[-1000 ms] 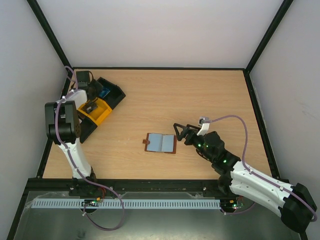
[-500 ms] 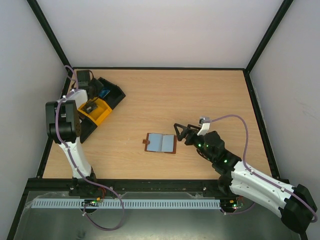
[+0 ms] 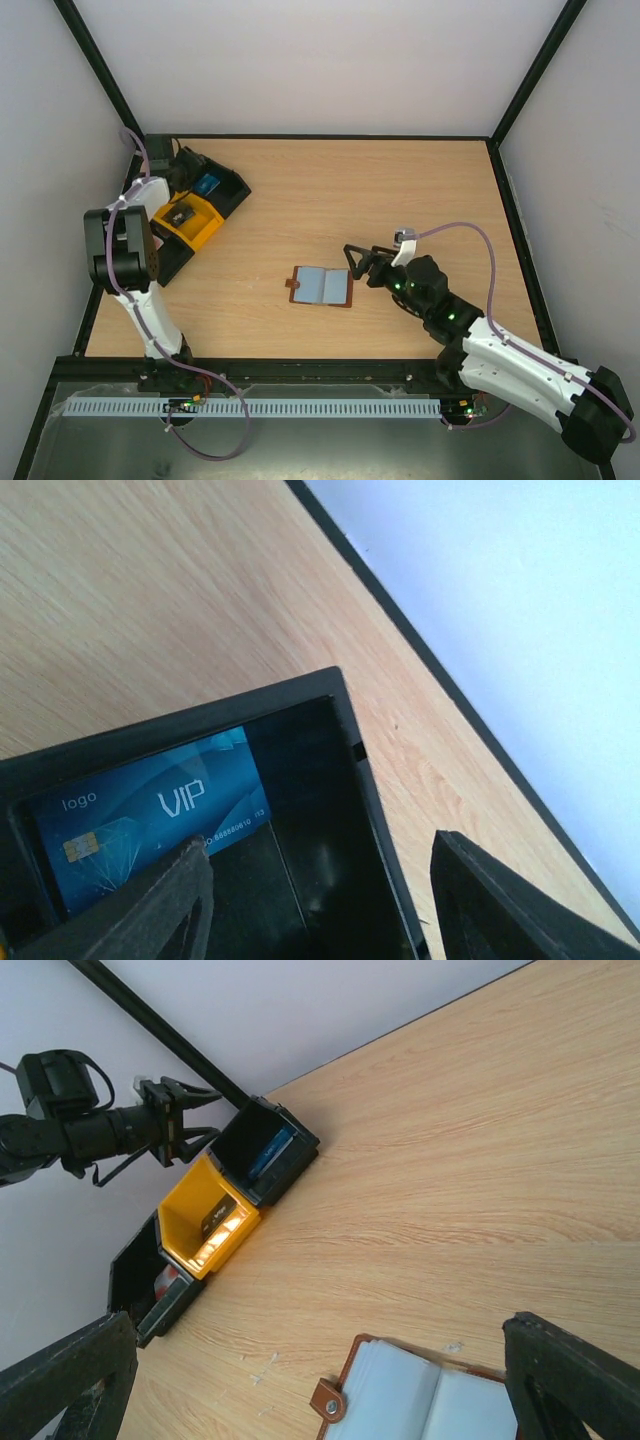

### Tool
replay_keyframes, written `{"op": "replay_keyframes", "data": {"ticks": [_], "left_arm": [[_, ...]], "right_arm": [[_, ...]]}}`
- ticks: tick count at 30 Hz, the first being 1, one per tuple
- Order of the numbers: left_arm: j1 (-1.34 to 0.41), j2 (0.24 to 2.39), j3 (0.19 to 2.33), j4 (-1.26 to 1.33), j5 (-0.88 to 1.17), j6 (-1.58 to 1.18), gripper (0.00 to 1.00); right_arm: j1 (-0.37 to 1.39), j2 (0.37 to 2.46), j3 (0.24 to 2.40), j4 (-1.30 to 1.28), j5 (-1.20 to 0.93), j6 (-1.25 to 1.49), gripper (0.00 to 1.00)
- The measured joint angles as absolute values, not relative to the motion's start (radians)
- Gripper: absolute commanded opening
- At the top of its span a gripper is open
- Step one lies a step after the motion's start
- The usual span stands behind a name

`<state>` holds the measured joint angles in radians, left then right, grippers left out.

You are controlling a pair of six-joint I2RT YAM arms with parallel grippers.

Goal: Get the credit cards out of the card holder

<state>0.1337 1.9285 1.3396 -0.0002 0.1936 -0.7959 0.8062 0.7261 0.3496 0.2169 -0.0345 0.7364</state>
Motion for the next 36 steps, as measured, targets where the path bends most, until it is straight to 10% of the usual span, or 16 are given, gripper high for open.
{"op": "replay_keyframes", "data": {"ticks": [36], "left_arm": [[-0.068,1.488,0.762,0.086,0.716,-0.724,0.75]], "right_arm": [[0.8,0.863,0.337,0.136,-0.076,0.89,0.94]]}}
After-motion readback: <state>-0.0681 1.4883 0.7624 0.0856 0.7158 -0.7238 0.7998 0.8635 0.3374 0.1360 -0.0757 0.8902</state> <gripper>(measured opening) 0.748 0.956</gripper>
